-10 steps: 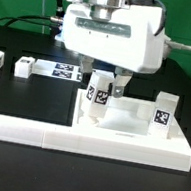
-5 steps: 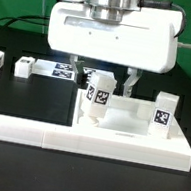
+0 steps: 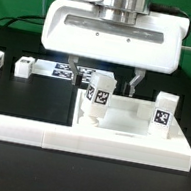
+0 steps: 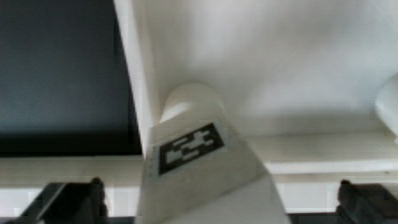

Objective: Assemble square table

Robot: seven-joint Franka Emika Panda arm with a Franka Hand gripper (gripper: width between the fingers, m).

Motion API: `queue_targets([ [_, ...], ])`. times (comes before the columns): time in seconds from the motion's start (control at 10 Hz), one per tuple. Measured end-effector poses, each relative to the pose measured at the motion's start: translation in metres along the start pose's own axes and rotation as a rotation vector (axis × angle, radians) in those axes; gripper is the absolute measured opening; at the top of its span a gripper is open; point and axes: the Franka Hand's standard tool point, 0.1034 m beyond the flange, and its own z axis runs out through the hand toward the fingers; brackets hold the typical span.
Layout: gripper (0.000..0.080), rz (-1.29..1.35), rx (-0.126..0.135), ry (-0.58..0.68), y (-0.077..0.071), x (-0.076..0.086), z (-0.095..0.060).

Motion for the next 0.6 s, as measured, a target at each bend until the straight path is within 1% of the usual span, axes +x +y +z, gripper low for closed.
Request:
queue_targets([
  [0.3,0.0649,-0.201,-0.002,0.002,0.0024,0.0004,0.0],
  [0.4,0.0649,-0.212,-0.001,0.003,0.0026,0.0004,0.0],
  [0.6,0.0389,-0.212,-0.001,0.003,0.0026,0.0004,0.0],
])
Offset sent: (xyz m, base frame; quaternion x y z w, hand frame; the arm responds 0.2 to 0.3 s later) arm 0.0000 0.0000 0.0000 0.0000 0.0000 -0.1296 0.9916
